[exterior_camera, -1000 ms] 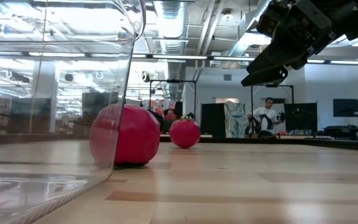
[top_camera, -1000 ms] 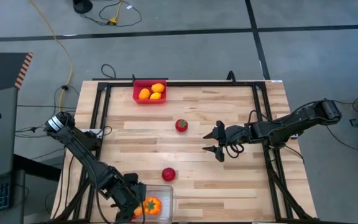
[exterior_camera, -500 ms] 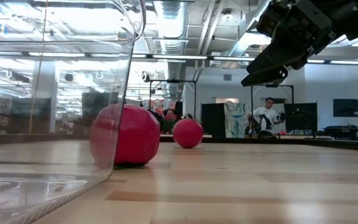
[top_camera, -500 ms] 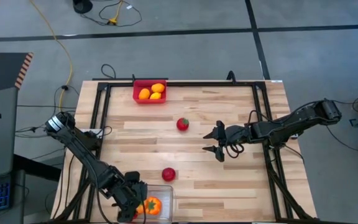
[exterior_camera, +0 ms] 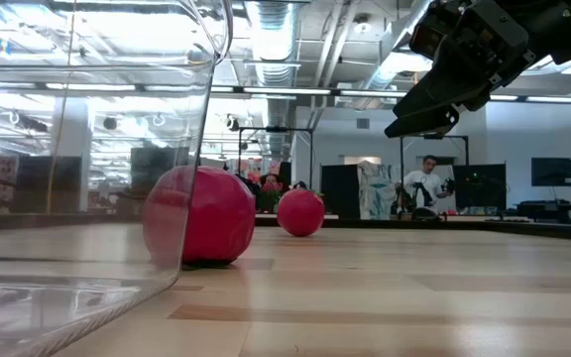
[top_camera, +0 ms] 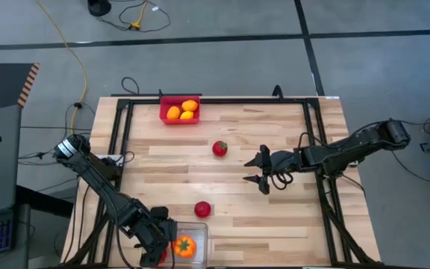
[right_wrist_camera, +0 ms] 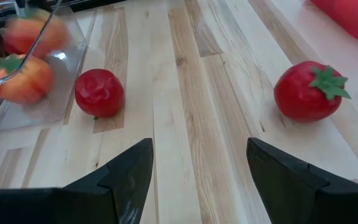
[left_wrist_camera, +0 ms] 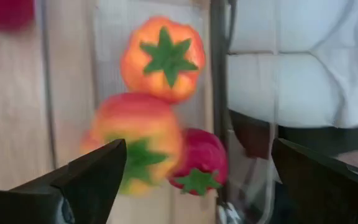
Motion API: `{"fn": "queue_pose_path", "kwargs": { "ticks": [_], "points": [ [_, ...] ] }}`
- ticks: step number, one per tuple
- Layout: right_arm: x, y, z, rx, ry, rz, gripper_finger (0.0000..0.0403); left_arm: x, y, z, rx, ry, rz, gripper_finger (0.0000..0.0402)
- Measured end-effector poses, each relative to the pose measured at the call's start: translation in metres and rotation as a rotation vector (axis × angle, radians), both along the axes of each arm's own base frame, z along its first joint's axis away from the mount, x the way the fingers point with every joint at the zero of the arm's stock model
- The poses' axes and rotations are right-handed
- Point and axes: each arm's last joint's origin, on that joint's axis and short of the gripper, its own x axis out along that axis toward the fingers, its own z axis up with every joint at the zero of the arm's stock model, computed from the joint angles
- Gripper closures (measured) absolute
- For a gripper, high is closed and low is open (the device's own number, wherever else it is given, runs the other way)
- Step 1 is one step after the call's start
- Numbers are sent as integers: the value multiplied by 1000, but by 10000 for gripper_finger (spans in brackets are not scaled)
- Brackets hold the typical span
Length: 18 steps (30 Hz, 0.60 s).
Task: Sort produce into baskets
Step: Put the top red tomato into the transparent bin
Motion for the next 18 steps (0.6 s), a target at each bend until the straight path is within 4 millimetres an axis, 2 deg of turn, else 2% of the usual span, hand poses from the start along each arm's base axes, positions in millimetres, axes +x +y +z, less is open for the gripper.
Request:
{"fn": "queue_pose_path", "kwargs": {
  "ticks": [5,11,18],
  "points": [
    [0,0,0,0,0,0,117,12,9,10,-95,38,3,17],
    [0,0,0,0,0,0,117,30,28,29,-86,-68,-25,17],
    [0,0,0,0,0,0,117,61,76,39,10,-196,-34,17]
  ]
}}
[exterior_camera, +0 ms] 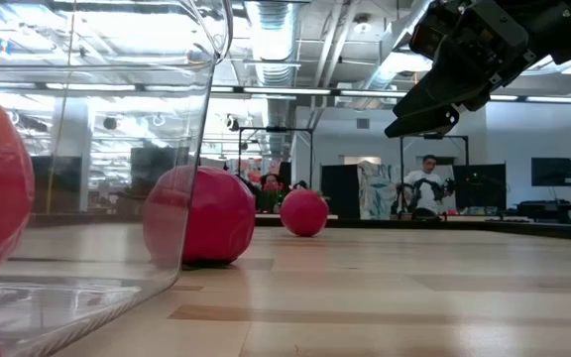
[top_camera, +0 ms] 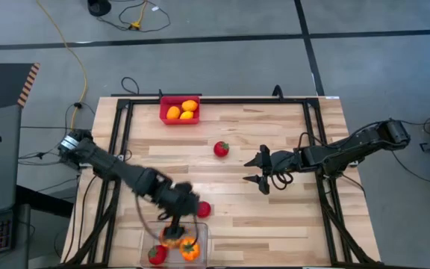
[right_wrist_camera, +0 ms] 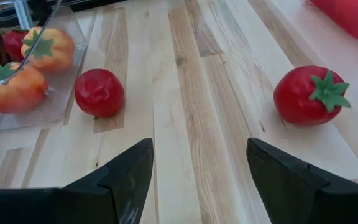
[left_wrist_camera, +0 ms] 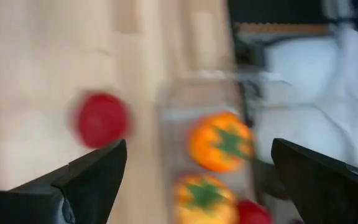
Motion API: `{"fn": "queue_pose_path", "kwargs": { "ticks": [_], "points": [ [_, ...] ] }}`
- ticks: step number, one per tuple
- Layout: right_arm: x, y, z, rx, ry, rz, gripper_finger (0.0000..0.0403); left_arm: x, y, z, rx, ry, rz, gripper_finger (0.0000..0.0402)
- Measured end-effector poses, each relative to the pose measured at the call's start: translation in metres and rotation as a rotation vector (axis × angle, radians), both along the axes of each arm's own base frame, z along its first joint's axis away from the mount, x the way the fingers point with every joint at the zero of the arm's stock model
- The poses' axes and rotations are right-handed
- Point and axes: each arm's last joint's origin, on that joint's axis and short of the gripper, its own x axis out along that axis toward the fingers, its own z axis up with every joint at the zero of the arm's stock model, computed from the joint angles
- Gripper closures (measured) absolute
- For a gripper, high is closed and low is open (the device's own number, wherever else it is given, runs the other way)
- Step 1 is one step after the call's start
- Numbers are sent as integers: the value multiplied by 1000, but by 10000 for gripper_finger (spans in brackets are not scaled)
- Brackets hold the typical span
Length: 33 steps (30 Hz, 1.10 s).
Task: Sort produce into baskets
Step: Put the top red tomato into the transparent bin
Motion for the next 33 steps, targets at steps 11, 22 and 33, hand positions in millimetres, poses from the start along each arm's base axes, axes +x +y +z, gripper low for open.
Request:
{"fn": "queue_pose_path", "kwargs": {
  "ticks": [11,22,33],
  "points": [
    [0,0,0,0,0,0,117,29,81,1,247,-106,176,17],
    [0,0,0,0,0,1,117,36,125,0,355,-119,183,3],
    [0,0,0,0,0,1,117,54,154,13,496,-343,292,3]
  ]
}}
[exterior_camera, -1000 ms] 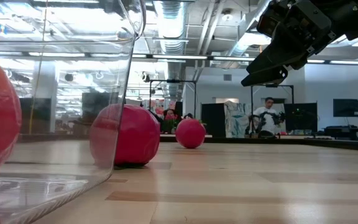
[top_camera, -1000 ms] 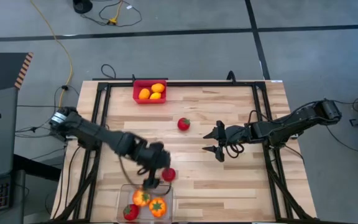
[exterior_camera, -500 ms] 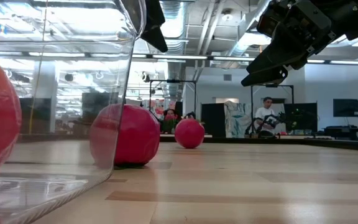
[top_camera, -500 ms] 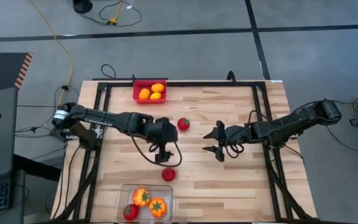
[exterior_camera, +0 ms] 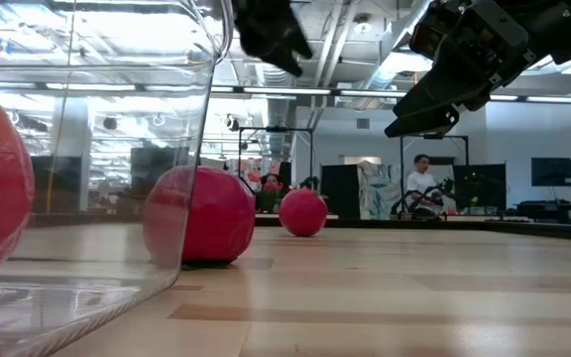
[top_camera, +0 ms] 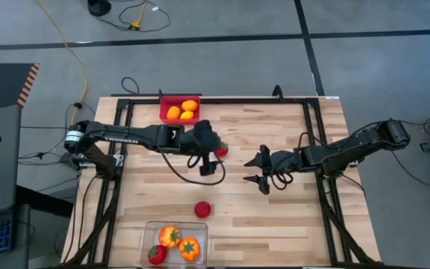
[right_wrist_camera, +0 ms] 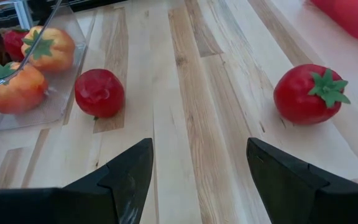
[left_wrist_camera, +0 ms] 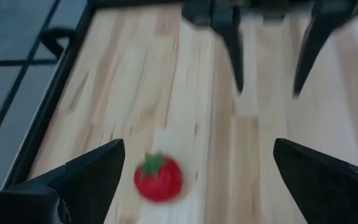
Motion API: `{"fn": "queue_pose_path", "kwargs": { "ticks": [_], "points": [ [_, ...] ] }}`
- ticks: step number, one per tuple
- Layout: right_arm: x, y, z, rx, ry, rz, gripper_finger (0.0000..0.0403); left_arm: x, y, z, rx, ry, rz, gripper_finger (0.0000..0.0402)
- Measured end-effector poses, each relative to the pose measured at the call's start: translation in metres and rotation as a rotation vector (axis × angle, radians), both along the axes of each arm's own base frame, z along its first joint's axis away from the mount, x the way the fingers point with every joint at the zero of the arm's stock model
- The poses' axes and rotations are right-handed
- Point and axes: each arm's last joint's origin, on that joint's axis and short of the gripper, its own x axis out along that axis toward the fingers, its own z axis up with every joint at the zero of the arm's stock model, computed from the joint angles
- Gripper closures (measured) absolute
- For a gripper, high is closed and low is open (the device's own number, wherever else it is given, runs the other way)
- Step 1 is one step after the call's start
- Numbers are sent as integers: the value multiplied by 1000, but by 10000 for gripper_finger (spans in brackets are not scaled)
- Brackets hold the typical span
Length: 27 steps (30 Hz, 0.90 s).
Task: Sort produce into baskets
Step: Put the top red tomato into the transparent bin
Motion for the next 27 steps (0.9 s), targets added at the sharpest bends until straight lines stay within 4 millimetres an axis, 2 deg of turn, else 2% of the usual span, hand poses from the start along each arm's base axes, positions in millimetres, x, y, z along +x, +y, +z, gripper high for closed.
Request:
{"fn": "queue_pose_path", "kwargs": {
  "ticks": [5,7,15,21,27],
  "points": [
    [0,0,0,0,0,0,117,10,0,5,-5,-114,9,3],
    [0,0,0,0,0,0,117,18,5,-1,-17,-135,49,3],
    [0,0,0,0,0,0,117,40,51,-58,-176,-3,259,3],
    [0,0,0,-1,0,0,117,45,86,-93,-251,75,365,3],
    [0,0,0,-7,0,4,117,46,95,-114,-308,153,377,3]
  ]
}}
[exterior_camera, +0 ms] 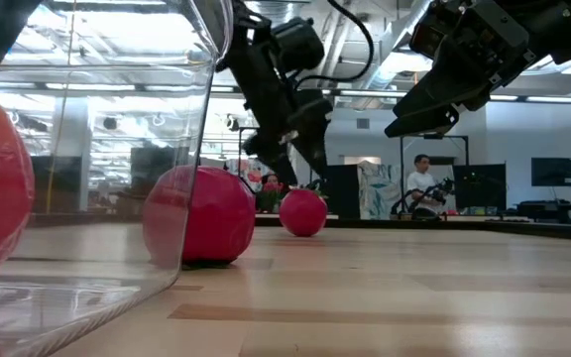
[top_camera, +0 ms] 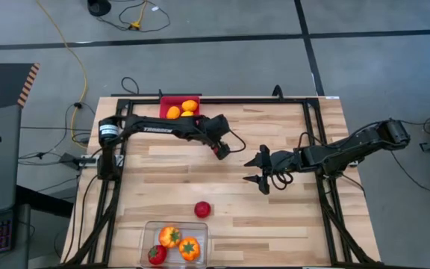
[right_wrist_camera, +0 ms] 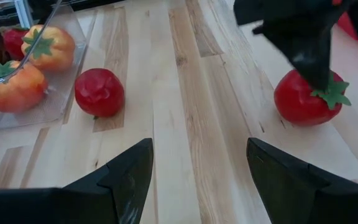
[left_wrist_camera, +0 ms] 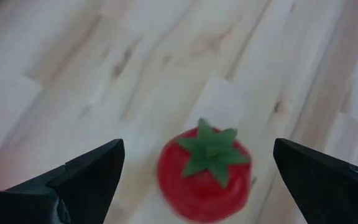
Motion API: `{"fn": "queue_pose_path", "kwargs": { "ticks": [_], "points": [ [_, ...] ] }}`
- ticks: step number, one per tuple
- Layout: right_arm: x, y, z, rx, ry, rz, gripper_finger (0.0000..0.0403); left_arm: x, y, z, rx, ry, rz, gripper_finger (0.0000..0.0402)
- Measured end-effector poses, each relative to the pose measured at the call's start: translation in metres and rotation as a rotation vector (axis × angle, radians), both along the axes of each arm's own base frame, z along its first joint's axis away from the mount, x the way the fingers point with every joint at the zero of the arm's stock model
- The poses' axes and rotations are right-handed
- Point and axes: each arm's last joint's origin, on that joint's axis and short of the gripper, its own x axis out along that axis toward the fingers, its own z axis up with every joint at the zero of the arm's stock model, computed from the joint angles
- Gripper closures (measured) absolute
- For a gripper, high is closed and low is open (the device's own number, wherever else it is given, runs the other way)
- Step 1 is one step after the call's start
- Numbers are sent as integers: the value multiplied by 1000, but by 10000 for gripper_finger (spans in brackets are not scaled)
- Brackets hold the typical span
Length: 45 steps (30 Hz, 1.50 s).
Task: Sort produce into baskets
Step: Put the top red tomato into the transparent bin
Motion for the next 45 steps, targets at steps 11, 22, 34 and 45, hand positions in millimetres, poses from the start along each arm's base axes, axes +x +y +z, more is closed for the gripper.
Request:
{"fn": "queue_pose_path", "kwargs": {
  "ticks": [11,22,34,45],
  "points": [
    [0,0,0,0,0,-1,117,9,-3,-45,-86,105,-14,3],
    [-3,-3,6,-39,-18,15,117,9,-3,-43,-84,97,-14,52],
    [-43,-24,38,-145,-160,-6,117,8,-6,-43,-129,104,-53,112],
    [-79,-35,-2,-131,-241,-54,117,23,-24,9,-64,115,-203,112]
  ]
}}
